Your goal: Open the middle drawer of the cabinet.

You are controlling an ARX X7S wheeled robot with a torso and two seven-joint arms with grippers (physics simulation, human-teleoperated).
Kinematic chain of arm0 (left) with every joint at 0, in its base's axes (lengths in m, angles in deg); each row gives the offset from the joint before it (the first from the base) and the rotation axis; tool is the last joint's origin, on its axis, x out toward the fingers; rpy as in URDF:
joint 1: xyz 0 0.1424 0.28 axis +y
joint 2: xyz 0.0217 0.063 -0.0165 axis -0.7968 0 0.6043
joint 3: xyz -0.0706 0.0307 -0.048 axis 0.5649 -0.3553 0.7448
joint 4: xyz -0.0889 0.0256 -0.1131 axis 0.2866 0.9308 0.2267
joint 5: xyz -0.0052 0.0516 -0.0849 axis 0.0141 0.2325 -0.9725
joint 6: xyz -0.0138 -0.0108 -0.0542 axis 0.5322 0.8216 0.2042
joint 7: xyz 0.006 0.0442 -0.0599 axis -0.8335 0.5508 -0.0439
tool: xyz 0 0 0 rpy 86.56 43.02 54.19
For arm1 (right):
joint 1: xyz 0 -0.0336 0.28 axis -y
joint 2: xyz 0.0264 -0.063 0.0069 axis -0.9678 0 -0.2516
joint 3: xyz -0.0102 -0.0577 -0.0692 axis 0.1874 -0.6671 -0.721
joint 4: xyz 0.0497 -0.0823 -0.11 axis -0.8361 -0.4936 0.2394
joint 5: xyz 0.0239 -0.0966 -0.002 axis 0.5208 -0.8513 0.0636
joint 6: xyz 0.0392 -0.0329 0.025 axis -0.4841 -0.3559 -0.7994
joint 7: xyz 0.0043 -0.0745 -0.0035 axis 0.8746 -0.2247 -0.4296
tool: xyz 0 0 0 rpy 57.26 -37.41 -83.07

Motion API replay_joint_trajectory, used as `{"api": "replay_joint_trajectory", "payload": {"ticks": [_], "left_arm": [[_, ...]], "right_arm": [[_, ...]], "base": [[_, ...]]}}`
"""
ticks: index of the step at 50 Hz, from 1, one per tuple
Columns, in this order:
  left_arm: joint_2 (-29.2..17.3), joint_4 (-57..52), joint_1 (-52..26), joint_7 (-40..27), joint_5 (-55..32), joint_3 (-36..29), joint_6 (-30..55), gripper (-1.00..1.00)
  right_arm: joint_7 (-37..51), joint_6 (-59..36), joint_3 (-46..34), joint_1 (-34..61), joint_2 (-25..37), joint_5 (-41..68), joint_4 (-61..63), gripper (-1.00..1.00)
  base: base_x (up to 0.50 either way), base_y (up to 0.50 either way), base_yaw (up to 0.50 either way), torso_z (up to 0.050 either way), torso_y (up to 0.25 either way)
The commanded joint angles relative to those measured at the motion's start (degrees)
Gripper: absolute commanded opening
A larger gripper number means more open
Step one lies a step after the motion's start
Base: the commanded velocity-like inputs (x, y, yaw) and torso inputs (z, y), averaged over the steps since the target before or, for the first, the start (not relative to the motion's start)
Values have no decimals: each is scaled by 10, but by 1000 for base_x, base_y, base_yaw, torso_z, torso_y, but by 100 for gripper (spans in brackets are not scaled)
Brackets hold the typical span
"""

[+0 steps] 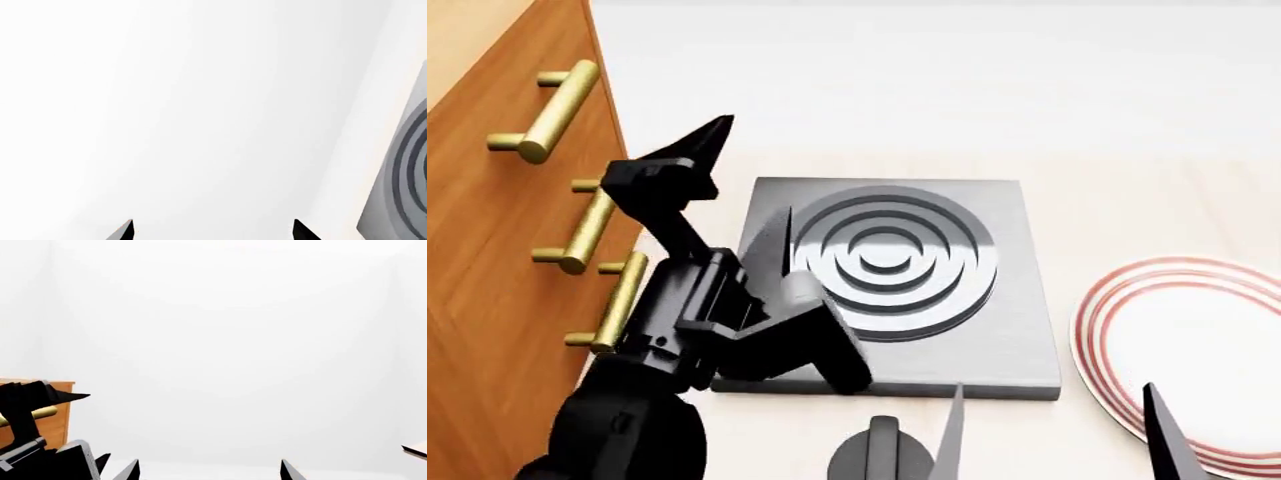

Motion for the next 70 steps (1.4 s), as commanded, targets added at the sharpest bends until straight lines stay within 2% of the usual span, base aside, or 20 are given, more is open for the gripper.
{"api": "replay_joint_trajectory", "payload": {"ticks": [1,6,8,9,10,17,20,23,29,30,31,32,34,37,43,46,50,52,62,70], "left_arm": [[19,217,-89,-70,12,-39,-34,100],[35,326,-127,-117,-26,-47,-74,100],[37,370,-147,-145,-76,-80,-78,100],[37,388,-160,-161,-127,-103,-76,100],[37,410,-174,-181,-159,-138,-79,100],[37,492,-253,-318,-419,-381,-84,100],[37,508,-272,-353,-471,-445,-87,100],[37,521,-281,-361,-463,-492,-95,100],[37,532,-284,-338,-508,-484,-111,100],[37,550,-286,-309,-545,-467,-167,100],[37,554,-290,-311,-545,-474,-179,100],[37,553,-293,-335,-549,-473,-174,100],[37,554,-291,-338,-542,-484,-173,100],[37,557,-284,-326,-556,-479,-133,100],[37,563,-273,-320,-563,-481,-121,100],[37,572,-271,-313,-637,-450,-137,100],[37,569,-265,-312,-620,-480,-123,100],[37,564,-261,-289,-597,-487,-109,100],[37,568,-253,-284,-610,-475,-111,100],[37,562,-245,-273,-542,-486,-68,100]], "right_arm": [[4,9,0,-4,5,8,-5,100],[6,6,-5,-2,6,8,-8,100],[7,3,-6,-3,8,8,-4,100],[9,-24,0,6,10,17,15,100],[8,-1,-2,-4,10,13,1,100],[11,6,6,-10,14,22,3,100],[13,8,11,-11,16,28,6,100],[14,15,14,-15,16,34,3,100],[17,18,14,-15,17,40,6,100],[17,19,14,-16,18,41,7,100],[18,21,14,-16,19,41,5,100],[18,23,17,-16,19,44,3,100],[20,23,19,-15,18,49,0,100],[20,27,16,-17,19,48,-2,100],[23,26,16,-16,23,51,-5,100],[23,31,12,-18,24,48,-7,100],[24,30,10,-17,25,48,-6,100],[25,31,10,-17,26,48,-8,100],[29,42,8,-21,28,47,-15,100],[31,45,5,-21,31,46,-18,100]], "base": [[0,0,0,0,0],[0,0,0,0,0],[0,0,0,0,0],[0,0,0,0,0],[0,0,0,0,0],[0,0,0,0,0],[0,0,0,0,0],[0,0,0,0,0],[0,0,0,0,0],[0,0,0,0,0],[0,0,0,0,0],[0,0,0,0,0],[0,0,0,0,0],[0,0,0,0,0],[0,0,0,0,0],[0,0,0,0,0],[0,0,0,0,0],[0,0,0,0,0],[0,0,0,0,0],[0,0,0,0,0]]}}
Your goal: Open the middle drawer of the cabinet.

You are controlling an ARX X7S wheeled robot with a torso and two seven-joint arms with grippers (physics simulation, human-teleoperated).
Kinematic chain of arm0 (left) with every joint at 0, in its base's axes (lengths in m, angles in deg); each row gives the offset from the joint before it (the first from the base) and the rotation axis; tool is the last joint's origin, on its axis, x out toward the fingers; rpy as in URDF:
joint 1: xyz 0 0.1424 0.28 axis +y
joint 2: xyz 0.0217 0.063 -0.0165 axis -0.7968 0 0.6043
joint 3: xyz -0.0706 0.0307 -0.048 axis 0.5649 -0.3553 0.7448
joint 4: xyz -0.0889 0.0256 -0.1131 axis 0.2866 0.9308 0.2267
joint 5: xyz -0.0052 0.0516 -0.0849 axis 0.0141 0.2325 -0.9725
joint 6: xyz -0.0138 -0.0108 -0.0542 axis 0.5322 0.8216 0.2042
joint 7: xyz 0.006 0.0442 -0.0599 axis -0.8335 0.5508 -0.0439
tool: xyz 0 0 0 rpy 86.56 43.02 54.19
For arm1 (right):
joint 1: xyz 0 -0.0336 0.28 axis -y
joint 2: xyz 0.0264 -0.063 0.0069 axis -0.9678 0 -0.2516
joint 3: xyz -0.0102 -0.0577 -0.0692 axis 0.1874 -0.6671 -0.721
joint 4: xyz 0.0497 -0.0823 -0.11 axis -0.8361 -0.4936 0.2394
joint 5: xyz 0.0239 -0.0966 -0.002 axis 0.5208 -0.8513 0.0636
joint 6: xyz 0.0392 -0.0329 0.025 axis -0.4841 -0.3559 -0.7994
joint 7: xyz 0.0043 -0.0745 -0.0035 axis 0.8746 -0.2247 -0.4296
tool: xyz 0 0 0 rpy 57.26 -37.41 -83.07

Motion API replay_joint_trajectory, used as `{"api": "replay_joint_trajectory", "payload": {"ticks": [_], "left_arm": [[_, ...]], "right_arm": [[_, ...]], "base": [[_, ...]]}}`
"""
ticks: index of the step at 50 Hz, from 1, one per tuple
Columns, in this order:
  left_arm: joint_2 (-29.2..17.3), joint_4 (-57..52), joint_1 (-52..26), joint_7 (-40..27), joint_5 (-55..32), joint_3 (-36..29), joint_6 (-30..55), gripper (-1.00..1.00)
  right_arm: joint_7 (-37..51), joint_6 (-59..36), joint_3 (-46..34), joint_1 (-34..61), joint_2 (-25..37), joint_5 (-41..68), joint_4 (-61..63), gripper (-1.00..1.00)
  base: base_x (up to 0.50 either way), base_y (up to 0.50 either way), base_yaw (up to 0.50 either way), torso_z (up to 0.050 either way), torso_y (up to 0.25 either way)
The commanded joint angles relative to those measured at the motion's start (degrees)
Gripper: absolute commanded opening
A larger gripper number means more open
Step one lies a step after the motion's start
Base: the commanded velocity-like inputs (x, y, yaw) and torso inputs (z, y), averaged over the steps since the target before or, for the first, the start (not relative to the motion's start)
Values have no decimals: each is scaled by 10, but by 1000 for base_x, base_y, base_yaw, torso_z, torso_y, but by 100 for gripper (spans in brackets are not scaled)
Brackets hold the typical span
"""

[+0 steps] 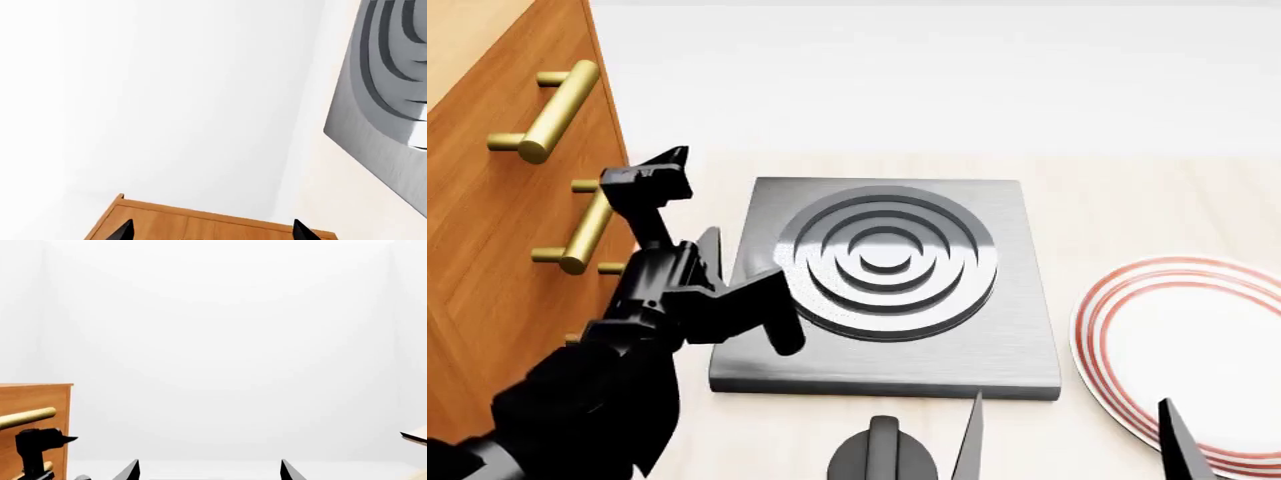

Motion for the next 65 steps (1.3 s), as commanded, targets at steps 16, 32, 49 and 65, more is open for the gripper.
{"api": "replay_joint_trajectory", "payload": {"ticks": [16,32,49,65], "left_arm": [[0,18,27,-2,14,1,36,100],[0,36,27,-6,-38,12,55,100],[0,63,26,-14,-39,13,47,100],[0,74,33,-13,1,5,62,100]], "right_arm": [[7,14,-10,-3,8,-1,-10,100],[12,13,-15,0,12,-1,-11,100],[17,3,-21,9,17,1,-8,100],[22,6,-23,8,21,4,-9,100]], "base": [[0,0,0,0,0],[0,0,0,0,0],[0,0,0,0,0],[0,0,0,0,0]]}}
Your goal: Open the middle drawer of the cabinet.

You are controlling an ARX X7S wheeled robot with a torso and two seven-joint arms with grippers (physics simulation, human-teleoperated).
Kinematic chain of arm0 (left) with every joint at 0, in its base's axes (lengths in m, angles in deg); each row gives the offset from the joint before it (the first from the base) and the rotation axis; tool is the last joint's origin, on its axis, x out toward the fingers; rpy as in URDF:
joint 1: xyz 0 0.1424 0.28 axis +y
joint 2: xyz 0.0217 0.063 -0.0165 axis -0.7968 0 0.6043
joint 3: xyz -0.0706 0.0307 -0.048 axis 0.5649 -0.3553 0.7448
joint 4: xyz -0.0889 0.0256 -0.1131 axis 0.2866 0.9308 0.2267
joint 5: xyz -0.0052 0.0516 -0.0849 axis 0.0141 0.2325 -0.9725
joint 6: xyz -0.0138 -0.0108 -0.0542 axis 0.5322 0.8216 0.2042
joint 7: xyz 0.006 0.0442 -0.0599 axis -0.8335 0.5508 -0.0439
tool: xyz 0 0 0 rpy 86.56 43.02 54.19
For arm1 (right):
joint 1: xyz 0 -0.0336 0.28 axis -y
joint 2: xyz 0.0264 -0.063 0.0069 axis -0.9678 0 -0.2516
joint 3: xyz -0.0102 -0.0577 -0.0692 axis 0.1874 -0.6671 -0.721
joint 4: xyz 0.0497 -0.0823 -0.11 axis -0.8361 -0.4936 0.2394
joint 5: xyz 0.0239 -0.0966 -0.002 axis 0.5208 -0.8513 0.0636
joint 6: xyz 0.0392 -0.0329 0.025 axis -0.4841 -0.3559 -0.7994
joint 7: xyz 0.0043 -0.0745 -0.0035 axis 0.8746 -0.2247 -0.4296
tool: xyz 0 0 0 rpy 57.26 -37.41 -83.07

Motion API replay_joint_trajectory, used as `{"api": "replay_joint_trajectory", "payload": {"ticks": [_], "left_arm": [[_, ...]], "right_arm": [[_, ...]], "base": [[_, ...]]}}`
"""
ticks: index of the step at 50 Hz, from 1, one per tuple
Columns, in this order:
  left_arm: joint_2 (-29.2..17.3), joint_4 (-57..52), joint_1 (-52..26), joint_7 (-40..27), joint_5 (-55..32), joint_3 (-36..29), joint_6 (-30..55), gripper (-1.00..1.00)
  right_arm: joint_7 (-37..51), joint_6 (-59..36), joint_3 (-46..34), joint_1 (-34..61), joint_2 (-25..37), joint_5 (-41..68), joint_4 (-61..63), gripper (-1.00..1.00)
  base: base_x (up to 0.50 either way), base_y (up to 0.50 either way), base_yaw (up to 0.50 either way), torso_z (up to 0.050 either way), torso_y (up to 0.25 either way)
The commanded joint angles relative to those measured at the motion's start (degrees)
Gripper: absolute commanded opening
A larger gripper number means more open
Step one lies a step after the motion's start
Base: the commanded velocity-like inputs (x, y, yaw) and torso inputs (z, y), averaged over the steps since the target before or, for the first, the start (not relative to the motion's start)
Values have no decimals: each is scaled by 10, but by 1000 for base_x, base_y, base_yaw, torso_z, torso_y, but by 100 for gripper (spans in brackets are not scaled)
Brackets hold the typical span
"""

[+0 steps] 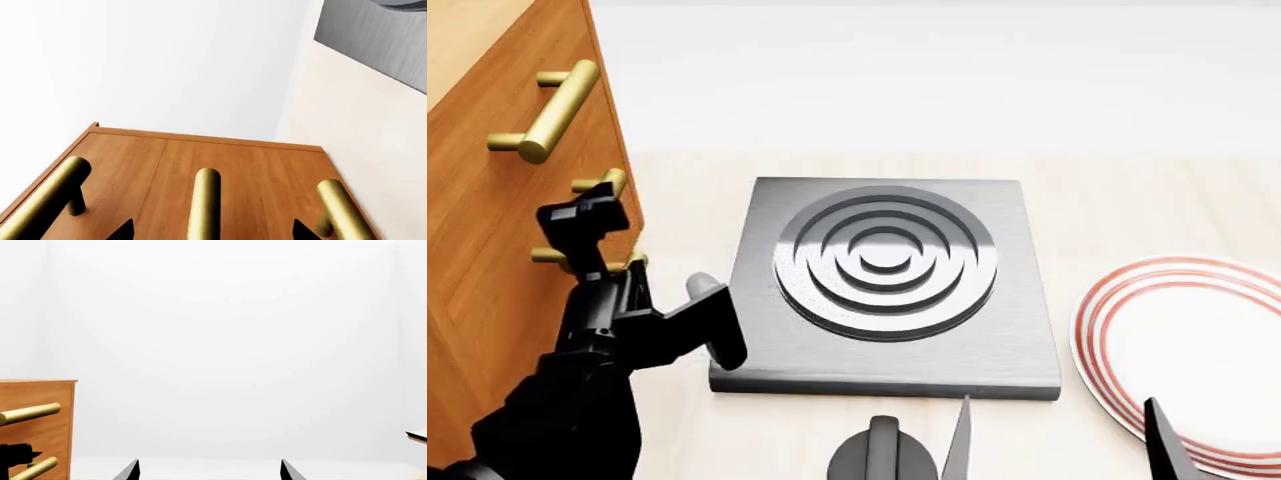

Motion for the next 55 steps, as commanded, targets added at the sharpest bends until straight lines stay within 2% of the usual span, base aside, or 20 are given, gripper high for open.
{"api": "replay_joint_trajectory", "payload": {"ticks": [1,17,33,53,54,55], "left_arm": [[0,8,4,1,21,-3,9,100],[0,30,6,2,35,-2,8,100],[-4,33,15,0,58,40,17,100],[-8,33,23,3,77,13,19,100],[-7,33,23,1,76,13,19,-100],[-7,33,23,-1,76,12,19,-100]], "right_arm": [[3,0,1,0,4,4,1,100],[6,1,-4,-2,8,11,2,100],[11,10,-5,-5,12,10,6,100],[18,14,-9,-4,16,5,4,100],[19,14,-9,-3,16,5,3,100],[20,13,-9,-2,16,4,3,100]], "base": [[0,0,0,0,0],[0,0,0,0,0],[0,0,0,0,0],[0,0,0,0,0],[0,0,0,0,0],[0,0,0,0,0]]}}
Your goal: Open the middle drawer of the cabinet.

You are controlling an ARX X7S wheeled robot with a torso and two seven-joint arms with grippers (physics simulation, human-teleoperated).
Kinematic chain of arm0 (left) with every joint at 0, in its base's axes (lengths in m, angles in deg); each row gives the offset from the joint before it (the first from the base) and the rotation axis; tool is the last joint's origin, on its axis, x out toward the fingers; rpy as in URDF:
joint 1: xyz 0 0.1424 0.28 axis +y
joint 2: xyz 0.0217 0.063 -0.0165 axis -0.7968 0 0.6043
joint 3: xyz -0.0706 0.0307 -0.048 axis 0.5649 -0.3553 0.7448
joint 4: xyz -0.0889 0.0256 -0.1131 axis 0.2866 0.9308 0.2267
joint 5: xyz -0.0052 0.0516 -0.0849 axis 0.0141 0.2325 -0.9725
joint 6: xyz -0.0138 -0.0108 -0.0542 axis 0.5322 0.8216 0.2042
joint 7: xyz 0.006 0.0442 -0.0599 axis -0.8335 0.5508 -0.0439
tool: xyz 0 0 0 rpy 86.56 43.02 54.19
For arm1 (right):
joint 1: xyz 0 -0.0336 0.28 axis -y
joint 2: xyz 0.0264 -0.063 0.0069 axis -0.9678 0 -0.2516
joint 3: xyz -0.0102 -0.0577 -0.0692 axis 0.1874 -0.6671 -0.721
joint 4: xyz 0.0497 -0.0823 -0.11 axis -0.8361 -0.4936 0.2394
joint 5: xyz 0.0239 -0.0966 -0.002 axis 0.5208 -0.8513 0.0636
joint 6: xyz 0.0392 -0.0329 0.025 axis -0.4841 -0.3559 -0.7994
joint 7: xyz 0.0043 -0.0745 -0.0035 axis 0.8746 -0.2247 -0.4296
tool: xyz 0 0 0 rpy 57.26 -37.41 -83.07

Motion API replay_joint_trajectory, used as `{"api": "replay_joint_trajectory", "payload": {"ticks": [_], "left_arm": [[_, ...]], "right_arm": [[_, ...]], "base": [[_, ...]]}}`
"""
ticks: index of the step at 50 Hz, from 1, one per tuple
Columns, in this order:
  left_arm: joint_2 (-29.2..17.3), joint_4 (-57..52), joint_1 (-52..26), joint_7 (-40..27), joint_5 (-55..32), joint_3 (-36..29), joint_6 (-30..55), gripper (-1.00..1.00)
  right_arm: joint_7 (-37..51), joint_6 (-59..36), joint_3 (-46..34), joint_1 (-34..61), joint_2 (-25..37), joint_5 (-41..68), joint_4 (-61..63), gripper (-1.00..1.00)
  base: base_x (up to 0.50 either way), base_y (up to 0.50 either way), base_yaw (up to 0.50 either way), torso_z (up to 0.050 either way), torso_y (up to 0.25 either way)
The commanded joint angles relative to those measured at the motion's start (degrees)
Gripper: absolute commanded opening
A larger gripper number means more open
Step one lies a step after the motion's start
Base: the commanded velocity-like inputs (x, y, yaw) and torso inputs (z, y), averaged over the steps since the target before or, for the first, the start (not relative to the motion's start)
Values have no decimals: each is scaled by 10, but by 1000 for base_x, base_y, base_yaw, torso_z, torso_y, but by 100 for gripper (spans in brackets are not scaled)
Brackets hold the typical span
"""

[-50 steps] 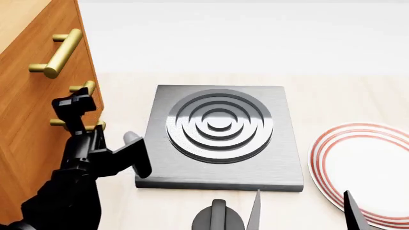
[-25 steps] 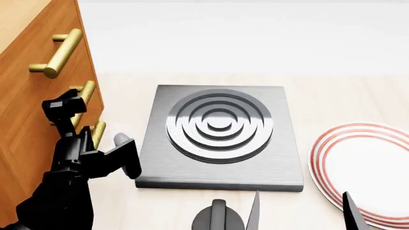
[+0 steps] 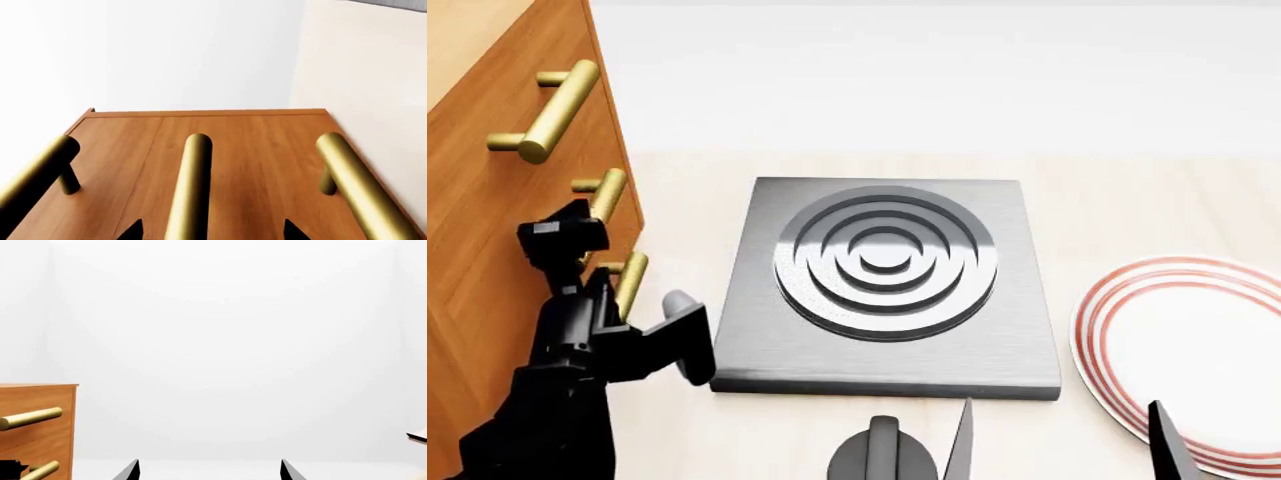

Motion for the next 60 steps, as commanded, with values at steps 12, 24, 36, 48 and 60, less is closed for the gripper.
{"api": "replay_joint_trajectory", "payload": {"ticks": [12,24,36,48,60], "left_arm": [[0,0,4,-14,2,-11,1,-100],[5,-25,-5,-24,5,-31,-19,-100],[5,-99,-16,-6,32,-43,12,-100],[5,-158,-23,5,54,-43,38,-100],[5,-206,-24,9,69,-42,51,-100]], "right_arm": [[8,1,-5,4,4,-4,-1,100],[11,4,-7,6,5,-5,-8,100],[15,10,1,0,10,4,-3,100],[19,18,10,-7,15,12,-1,100],[22,21,14,-12,20,16,4,100]], "base": [[0,0,0,0,0],[1,0,0,0,0],[5,0,-3,0,0],[2,0,-2,0,0],[-2,0,-1,0,0]]}}
